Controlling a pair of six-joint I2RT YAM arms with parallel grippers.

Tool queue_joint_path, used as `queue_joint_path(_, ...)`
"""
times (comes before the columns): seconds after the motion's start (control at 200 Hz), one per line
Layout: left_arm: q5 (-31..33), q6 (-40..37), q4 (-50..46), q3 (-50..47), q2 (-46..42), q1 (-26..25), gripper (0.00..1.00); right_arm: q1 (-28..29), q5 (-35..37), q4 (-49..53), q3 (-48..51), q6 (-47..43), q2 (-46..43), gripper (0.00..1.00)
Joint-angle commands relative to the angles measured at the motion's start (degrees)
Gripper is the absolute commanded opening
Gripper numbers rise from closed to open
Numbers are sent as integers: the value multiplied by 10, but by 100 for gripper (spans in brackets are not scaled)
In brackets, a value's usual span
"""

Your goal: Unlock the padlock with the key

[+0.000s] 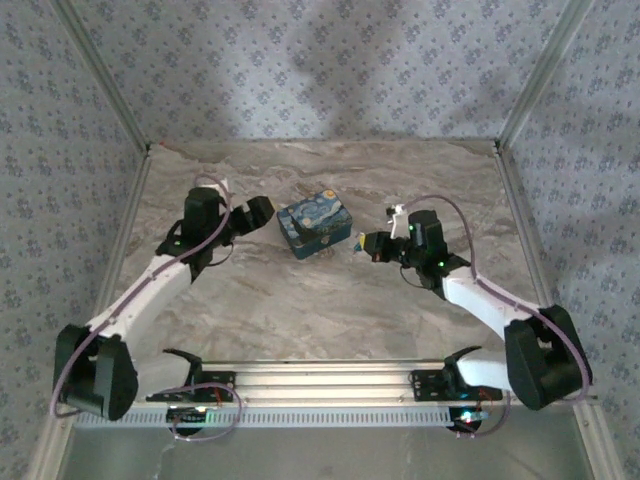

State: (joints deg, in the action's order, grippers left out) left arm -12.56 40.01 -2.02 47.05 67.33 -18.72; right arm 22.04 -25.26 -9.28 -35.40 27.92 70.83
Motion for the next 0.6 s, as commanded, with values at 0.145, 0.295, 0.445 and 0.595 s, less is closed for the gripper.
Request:
queue_joint_path(0.145, 119, -74, -7, -34, -81, 10, 92, 7, 25, 298, -42, -36, -84, 0)
queue_joint_path(0.295, 151, -83, -5, -47, -107, 15, 95, 16, 31, 399, -32, -19, -123, 0)
queue_joint_path(0.445, 153, -85, -2, -57, -116, 18, 95, 20, 28, 435, -3, 5, -138, 0)
queue_joint_path(0.595, 152, -84, -8, -57, -115, 18, 95, 23, 20, 413, 30, 18, -122, 0)
